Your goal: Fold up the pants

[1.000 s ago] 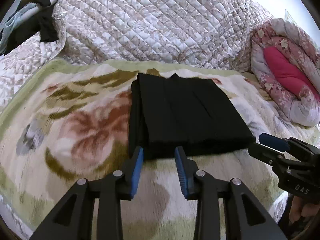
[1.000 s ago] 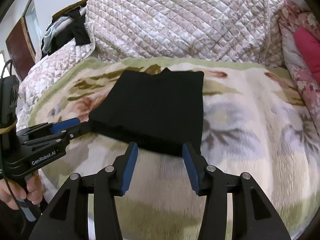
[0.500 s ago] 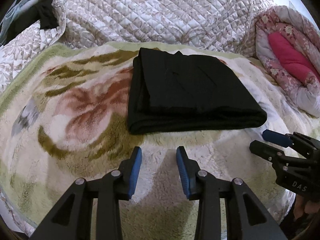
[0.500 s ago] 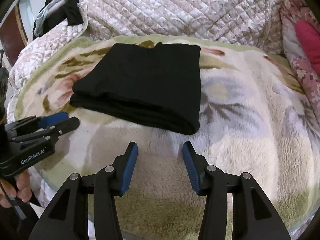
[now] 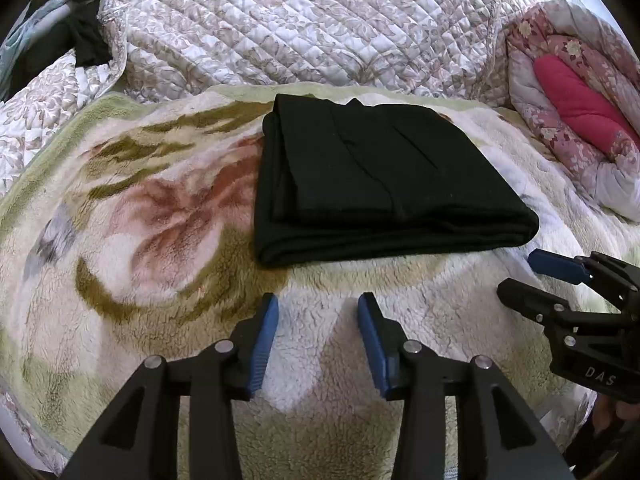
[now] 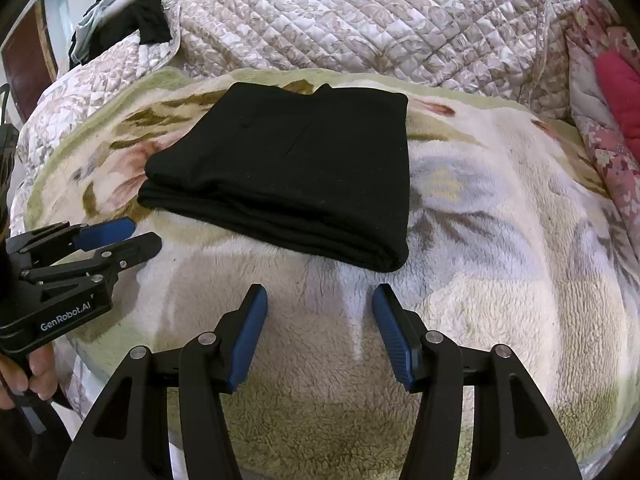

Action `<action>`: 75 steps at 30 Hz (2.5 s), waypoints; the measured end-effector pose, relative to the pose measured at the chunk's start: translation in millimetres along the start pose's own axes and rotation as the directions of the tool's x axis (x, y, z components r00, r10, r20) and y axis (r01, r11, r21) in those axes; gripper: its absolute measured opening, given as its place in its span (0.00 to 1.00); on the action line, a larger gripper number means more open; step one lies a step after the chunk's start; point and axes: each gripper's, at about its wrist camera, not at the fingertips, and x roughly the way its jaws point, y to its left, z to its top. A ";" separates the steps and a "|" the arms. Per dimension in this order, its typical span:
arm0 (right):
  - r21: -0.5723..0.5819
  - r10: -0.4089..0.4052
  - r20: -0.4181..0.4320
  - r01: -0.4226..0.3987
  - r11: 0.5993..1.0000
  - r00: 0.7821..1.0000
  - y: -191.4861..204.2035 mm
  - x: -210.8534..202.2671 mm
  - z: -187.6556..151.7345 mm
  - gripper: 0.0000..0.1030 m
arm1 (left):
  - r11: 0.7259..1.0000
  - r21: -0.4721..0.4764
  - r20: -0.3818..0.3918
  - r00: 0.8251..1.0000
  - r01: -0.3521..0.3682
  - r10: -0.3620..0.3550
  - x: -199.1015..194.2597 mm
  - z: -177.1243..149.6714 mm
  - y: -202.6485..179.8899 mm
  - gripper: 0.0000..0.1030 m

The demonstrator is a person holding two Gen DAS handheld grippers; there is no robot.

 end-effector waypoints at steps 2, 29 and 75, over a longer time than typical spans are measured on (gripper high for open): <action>0.000 0.001 0.000 -0.001 1.000 1.000 0.3 0.0 -0.2 0.54 | 1.000 -0.001 -0.001 1.000 0.000 0.000 -0.1 -0.1 -0.3 0.44; -0.007 -0.006 0.002 0.006 1.000 1.000 2.5 0.3 -0.7 0.55 | 1.000 0.007 -0.005 1.000 -0.003 0.003 1.8 -0.5 -2.1 0.48; -0.009 -0.011 0.004 0.011 1.000 1.000 3.5 0.8 -2.6 0.56 | 1.000 0.013 -0.013 1.000 -0.002 0.002 3.6 -0.8 -2.6 0.49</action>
